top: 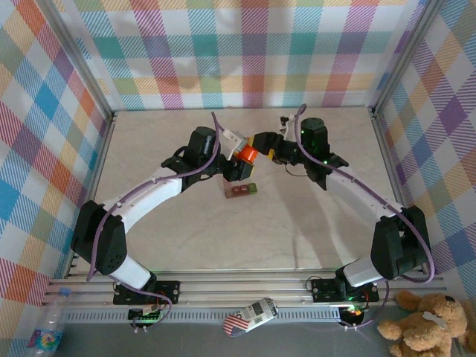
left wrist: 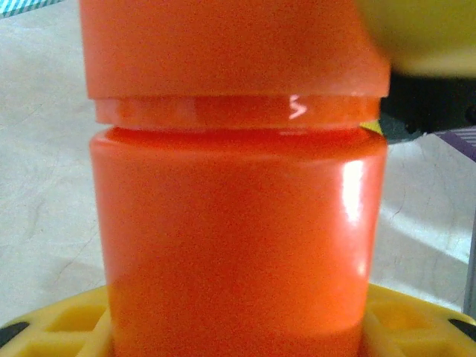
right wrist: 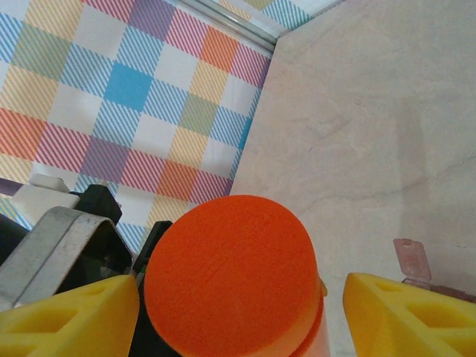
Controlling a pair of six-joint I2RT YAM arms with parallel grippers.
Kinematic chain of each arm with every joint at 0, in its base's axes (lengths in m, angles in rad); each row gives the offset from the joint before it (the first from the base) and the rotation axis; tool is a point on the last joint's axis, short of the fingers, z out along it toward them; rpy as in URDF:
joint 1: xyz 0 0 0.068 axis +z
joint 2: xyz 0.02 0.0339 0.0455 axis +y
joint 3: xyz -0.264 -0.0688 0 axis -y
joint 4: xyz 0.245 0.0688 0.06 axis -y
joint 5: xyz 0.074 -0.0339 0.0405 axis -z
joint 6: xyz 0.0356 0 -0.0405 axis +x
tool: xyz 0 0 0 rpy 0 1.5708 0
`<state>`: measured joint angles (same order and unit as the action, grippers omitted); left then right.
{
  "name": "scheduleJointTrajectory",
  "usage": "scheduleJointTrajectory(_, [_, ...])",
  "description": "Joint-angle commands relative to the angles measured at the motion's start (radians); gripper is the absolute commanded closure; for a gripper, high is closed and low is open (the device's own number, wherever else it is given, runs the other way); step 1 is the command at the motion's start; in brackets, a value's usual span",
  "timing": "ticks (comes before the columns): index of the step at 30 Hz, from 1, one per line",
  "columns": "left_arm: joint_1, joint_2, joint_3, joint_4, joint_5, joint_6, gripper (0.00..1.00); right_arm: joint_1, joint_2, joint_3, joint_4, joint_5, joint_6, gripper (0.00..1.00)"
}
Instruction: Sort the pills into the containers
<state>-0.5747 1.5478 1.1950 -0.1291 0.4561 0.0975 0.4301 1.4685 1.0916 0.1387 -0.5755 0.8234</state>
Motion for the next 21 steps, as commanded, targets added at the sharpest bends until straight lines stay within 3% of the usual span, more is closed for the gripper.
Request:
scheduleJointTrajectory(1, [-0.008, 0.008, 0.036, 0.021, 0.027, 0.002, 1.00, 0.013, 0.016, 0.014, 0.045, 0.003, 0.008, 0.28])
scheduleJointTrajectory(14, [-0.017, 0.009, 0.031, 0.036, 0.052, -0.001, 1.00, 0.021, 0.073, 0.045, 0.084, 0.031, 0.041, 0.30])
scheduleJointTrajectory(17, [-0.017, 0.009, 0.030, 0.037, 0.054, 0.001, 1.00, 0.021, 0.086, 0.042, 0.110, 0.027, 0.053, 0.40])
scheduleJointTrajectory(21, [-0.017, 0.003, 0.023, 0.045, 0.023, -0.002, 1.00, 0.021, 0.096, 0.029, 0.145, 0.014, 0.071, 0.62])
